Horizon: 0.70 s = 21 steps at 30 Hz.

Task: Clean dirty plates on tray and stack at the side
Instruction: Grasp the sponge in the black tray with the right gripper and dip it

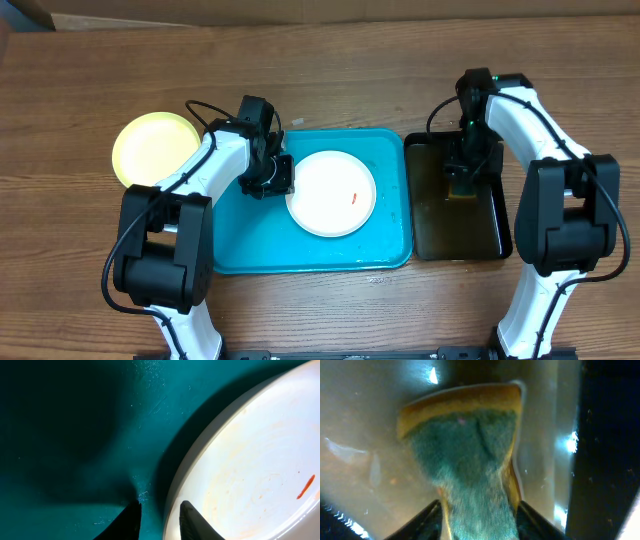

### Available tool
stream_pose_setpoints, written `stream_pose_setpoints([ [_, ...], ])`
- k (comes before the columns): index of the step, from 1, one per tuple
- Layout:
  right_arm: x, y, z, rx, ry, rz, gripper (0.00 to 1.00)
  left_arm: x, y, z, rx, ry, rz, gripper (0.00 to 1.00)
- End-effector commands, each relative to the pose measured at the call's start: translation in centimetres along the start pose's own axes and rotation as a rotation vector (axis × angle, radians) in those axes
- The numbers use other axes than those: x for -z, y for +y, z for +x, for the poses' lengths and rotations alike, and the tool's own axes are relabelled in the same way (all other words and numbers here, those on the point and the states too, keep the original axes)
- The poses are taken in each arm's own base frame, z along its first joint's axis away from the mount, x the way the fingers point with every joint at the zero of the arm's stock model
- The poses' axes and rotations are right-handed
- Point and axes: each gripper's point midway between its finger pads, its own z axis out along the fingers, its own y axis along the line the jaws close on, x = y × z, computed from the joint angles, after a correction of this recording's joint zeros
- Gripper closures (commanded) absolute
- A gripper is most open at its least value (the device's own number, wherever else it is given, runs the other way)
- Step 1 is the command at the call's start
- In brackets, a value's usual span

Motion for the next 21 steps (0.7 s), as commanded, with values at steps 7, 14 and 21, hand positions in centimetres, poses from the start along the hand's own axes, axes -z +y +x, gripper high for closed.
stream_pose_setpoints([
  [7, -1.6, -0.5, 0.6, -0.001, -0.002, 0.018, 0.96, -0.2, 0.4, 0.1, 0.016, 0.007, -0.008, 0.71],
  [14, -1.7, -0.4, 1.1, -0.001, 0.018, 0.012, 0.27, -0.2, 0.4, 0.2, 0.018, 0.011, -0.01, 0.69],
  [21, -1.6, -0.2, 2.6, 0.0, 0.083, -0.007, 0.96, -0.2, 0.4, 0.3, 0.019, 0.014, -0.01, 0.68],
])
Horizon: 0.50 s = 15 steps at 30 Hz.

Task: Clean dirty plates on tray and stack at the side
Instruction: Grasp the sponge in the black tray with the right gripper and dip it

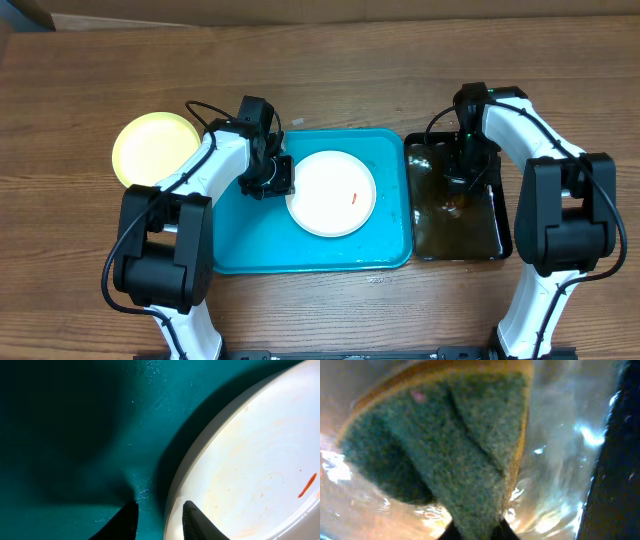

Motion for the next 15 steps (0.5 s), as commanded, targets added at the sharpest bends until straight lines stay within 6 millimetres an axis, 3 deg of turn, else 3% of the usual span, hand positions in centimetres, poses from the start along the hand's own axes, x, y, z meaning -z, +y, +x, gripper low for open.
stream_pose_setpoints([
  [1, 0.2, 0.0, 0.7, -0.003, 0.018, -0.01, 0.88, -0.2, 0.4, 0.1, 0.016, 0.007, -0.008, 0.68],
  [3, 0.3, 0.1, 0.7, -0.003, 0.016, -0.011, 0.37, -0.2, 0.4, 0.1, 0.017, 0.007, -0.008, 0.68],
  [4, 0.4, 0.1, 0.6, -0.003, 0.012, -0.012, 0.27, -0.2, 0.4, 0.1, 0.017, 0.007, -0.008, 0.67],
  [6, 0.8, 0.1, -0.1, -0.005, -0.011, -0.014, 0.22, -0.2, 0.4, 0.1, 0.017, 0.007, -0.008, 0.67],
  [12, 2.0, 0.5, -2.9, -0.005, -0.124, -0.024, 0.23, -0.2, 0.4, 0.1, 0.017, 0.007, -0.008, 0.66],
  [13, 2.0, 0.6, -3.1, -0.005, -0.134, -0.027, 0.27, -0.2, 0.4, 0.1, 0.017, 0.007, -0.008, 0.66],
  [14, 2.0, 0.6, -3.2, -0.005, -0.137, -0.028, 0.6, -0.2, 0.4, 0.1, 0.016, 0.008, -0.008, 0.66],
  [15, 2.0, 0.6, -3.2, -0.005, -0.136, -0.028, 0.82, -0.2, 0.4, 0.1, 0.017, 0.007, -0.008, 0.66],
])
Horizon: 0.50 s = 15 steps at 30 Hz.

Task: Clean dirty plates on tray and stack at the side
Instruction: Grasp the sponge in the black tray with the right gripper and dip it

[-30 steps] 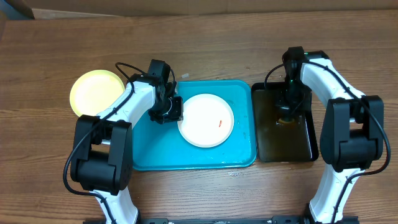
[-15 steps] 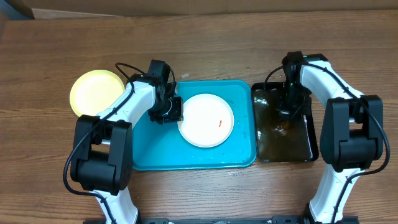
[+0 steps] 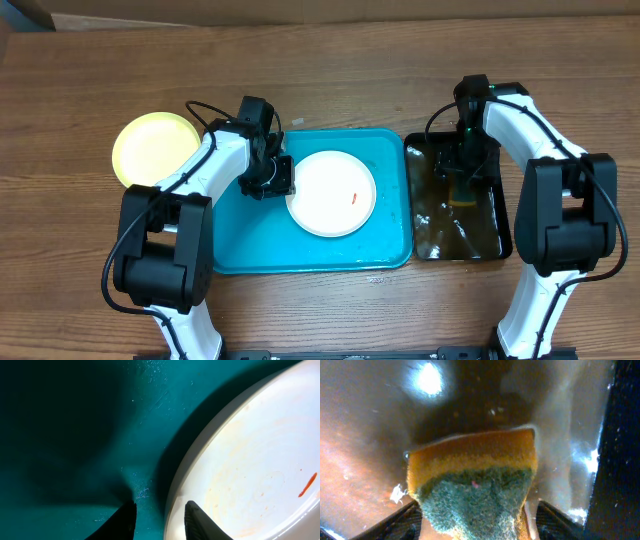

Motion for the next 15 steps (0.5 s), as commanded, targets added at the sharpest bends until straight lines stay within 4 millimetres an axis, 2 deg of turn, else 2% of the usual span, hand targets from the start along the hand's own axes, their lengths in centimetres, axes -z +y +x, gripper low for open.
stream_pose_setpoints([
  [1, 1.1, -0.1, -0.8, -0.007, -0.041, 0.0, 0.94, -0.2, 0.4, 0.1, 0.016, 0.006, -0.008, 0.66],
  [2, 1.1, -0.1, -0.8, -0.007, -0.04, 0.001, 0.95, -0.2, 0.4, 0.1, 0.016, 0.006, -0.008, 0.66],
  [3, 1.1, -0.1, -0.8, -0.007, -0.041, 0.001, 0.87, -0.2, 0.4, 0.1, 0.016, 0.006, -0.008, 0.66],
  [4, 1.1, -0.1, -0.9, -0.007, -0.042, 0.001, 0.64, -0.2, 0.4, 0.0, 0.016, 0.005, -0.008, 0.65],
  [5, 1.1, -0.1, -1.0, -0.007, -0.046, -0.001, 0.52, -0.2, 0.4, 0.0, 0.016, 0.005, -0.008, 0.65],
  [7, 1.1, 0.0, -1.2, -0.008, -0.057, -0.004, 0.41, -0.2, 0.4, 0.0, 0.016, 0.005, -0.008, 0.65],
  [11, 1.2, 0.5, -2.6, -0.009, -0.113, -0.022, 0.41, -0.2, 0.4, 0.1, 0.016, 0.006, -0.008, 0.65],
  [13, 1.3, 0.6, -3.1, -0.009, -0.133, -0.028, 0.48, -0.2, 0.4, 0.1, 0.016, 0.006, -0.008, 0.65],
  [15, 1.3, 0.7, -3.4, -0.01, -0.145, -0.032, 0.59, -0.2, 0.4, 0.1, 0.016, 0.006, -0.008, 0.64],
])
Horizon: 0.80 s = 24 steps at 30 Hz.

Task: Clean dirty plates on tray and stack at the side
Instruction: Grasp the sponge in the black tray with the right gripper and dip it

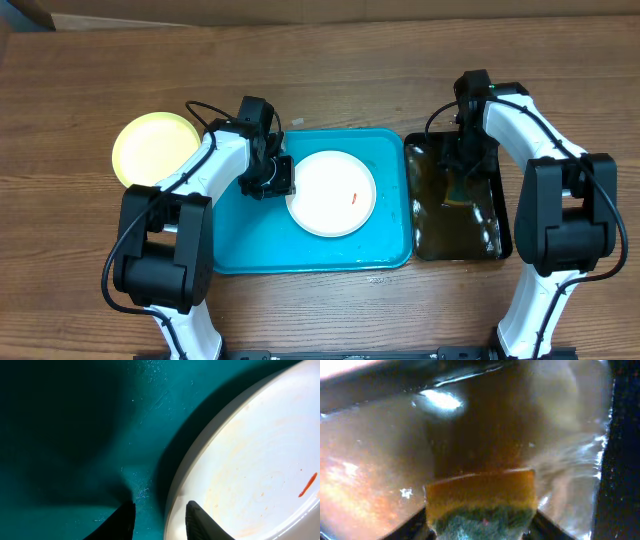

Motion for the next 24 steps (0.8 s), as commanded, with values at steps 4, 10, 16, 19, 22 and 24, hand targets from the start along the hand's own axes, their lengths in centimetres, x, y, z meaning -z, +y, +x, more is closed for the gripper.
stream_pose_setpoints([
  [4, 1.1, 0.3, -1.9, -0.004, -0.078, -0.013, 0.96, -0.2, 0.4, 0.0, 0.016, 0.005, -0.009, 0.64],
  [10, 1.1, 0.2, -1.7, -0.005, -0.073, -0.012, 0.31, -0.2, 0.5, 0.0, 0.016, 0.002, -0.019, 0.61],
  [16, 1.1, 0.0, -0.5, -0.007, -0.021, -0.006, 0.46, -0.2, 0.8, -0.1, 0.016, -0.002, -0.036, 0.57],
  [19, 1.1, 0.1, -0.4, -0.007, -0.017, -0.009, 0.58, -0.2, 0.8, -0.1, 0.016, -0.003, -0.035, 0.57],
  [22, 1.1, 0.1, -0.4, -0.006, -0.018, -0.01, 0.63, -0.2, 0.8, -0.1, 0.016, -0.002, -0.036, 0.57],
  [24, 1.3, 0.1, -0.6, -0.006, -0.024, -0.011, 0.63, -0.2, 0.8, -0.1, 0.016, -0.004, -0.035, 0.56],
])
